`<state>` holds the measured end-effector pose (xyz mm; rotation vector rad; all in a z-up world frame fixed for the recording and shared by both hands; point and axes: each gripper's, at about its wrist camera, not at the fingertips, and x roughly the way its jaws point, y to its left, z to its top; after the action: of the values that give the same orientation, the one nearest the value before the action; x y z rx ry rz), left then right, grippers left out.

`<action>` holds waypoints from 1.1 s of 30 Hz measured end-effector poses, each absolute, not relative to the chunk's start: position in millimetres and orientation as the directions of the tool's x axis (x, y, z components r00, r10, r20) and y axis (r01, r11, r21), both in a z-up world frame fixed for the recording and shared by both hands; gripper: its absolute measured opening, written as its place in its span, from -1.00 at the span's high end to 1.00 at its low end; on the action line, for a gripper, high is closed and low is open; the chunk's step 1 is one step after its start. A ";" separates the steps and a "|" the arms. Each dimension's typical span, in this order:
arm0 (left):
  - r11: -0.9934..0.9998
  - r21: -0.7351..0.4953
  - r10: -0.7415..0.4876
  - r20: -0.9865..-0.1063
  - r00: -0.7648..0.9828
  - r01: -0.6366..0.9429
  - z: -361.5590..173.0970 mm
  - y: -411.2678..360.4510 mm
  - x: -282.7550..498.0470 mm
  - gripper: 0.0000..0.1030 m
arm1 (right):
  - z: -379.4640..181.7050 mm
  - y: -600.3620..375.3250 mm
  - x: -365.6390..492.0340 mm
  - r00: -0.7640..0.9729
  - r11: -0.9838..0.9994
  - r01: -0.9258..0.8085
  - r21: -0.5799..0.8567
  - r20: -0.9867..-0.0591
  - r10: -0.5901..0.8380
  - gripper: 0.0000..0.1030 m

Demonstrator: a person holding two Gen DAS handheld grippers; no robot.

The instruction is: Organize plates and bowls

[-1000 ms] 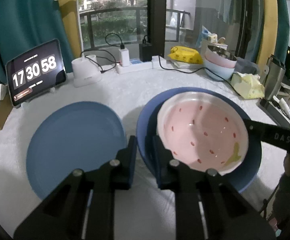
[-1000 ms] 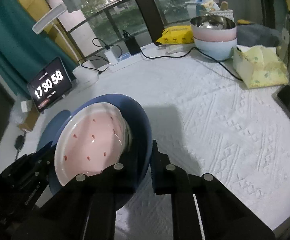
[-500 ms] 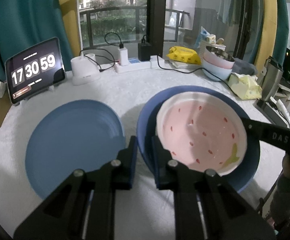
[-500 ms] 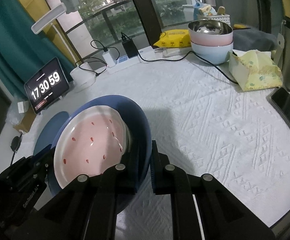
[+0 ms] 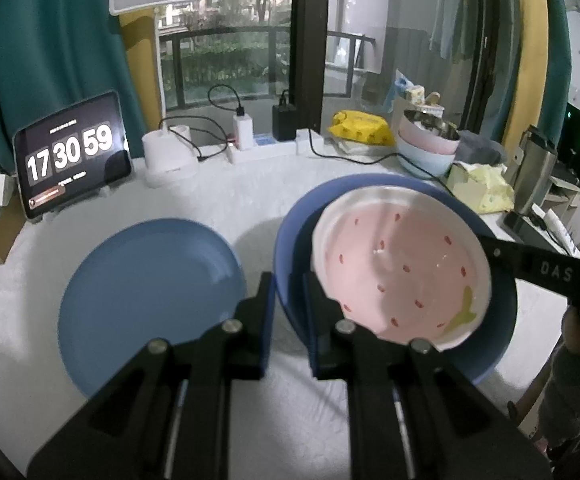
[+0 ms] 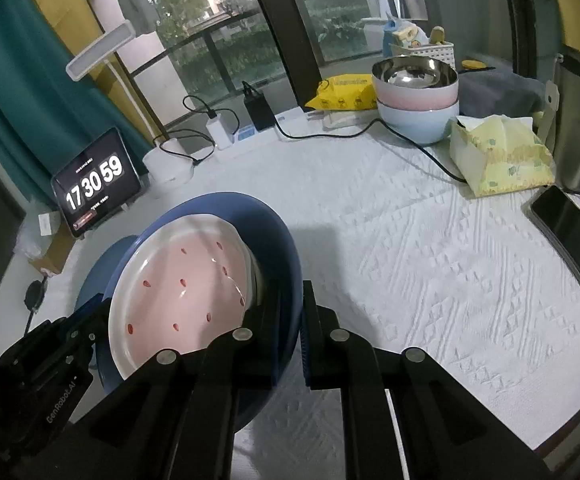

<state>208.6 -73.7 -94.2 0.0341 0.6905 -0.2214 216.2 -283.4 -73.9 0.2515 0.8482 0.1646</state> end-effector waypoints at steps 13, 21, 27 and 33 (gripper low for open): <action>0.979 -0.044 -0.184 -0.597 0.781 0.197 -75.7 -62.6 204.6 0.76 | -54.5 -271.7 218.6 0.670 0.957 -0.064 0.284 -0.698 0.252 0.80; 0.983 -0.046 -0.173 -0.573 0.801 0.179 -64.9 -48.7 204.5 0.76 | -43.9 -258.0 222.1 0.676 0.954 -0.086 0.287 -0.686 0.268 0.80; 0.986 -0.052 -0.159 -0.554 0.817 0.157 -56.0 -32.8 205.9 0.76 | -32.8 -240.8 228.8 0.684 0.954 -0.117 0.277 -0.673 0.279 0.80; 0.990 -0.058 -0.138 -0.540 0.830 0.127 -50.1 -13.8 207.3 0.76 | -27.0 -222.2 235.9 0.685 0.951 -0.149 0.271 -0.666 0.297 0.80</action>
<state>207.3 -13.8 -50.1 -0.0197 0.5741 -0.1403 235.9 -222.2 -27.0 0.2017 0.7783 0.2517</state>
